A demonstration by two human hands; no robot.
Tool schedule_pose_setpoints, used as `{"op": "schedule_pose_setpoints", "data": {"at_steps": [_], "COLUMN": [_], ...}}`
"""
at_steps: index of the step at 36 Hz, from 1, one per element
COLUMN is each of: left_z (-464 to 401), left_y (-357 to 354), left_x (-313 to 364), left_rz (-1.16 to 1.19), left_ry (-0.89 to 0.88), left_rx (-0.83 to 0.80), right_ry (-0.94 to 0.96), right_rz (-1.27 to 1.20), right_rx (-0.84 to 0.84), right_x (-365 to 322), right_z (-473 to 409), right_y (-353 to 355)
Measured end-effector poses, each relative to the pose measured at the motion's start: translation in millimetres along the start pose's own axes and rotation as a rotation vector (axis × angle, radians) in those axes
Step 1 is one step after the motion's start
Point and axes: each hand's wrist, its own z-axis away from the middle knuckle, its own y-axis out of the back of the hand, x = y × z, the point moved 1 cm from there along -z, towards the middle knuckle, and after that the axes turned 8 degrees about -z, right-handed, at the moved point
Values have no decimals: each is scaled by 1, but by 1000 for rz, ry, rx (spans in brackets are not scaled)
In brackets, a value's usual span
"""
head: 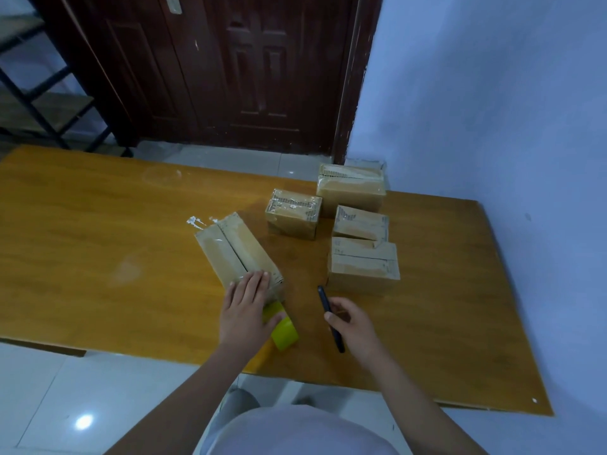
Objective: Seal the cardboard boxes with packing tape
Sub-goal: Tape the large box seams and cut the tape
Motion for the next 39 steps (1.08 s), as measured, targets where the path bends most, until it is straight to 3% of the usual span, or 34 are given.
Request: {"op": "schedule_pose_setpoints", "data": {"at_steps": [4, 13, 20, 29, 34, 37, 39], "left_z": [0, 0, 2, 2, 3, 2, 2], "left_y": [-1, -2, -4, -6, -5, -5, -5], "left_x": [-1, -1, -1, 1, 2, 2, 1], "left_rz": [6, 69, 44, 32, 23, 13, 10], "left_ry": [1, -9, 6, 7, 15, 11, 8], "left_rx": [1, 127, 125, 172, 191, 175, 170], "right_ry": [28, 661, 864, 882, 871, 707, 492], "right_rz": [7, 757, 971, 1073, 1100, 1095, 1103], "right_rx": [4, 111, 87, 70, 156, 201, 161], "right_x": [-7, -27, -45, -37, -33, -24, -17], "right_z": [-1, 1, -7, -18, -17, -21, -24], "right_y": [-6, -23, -50, -57, -49, -38, -30]}}
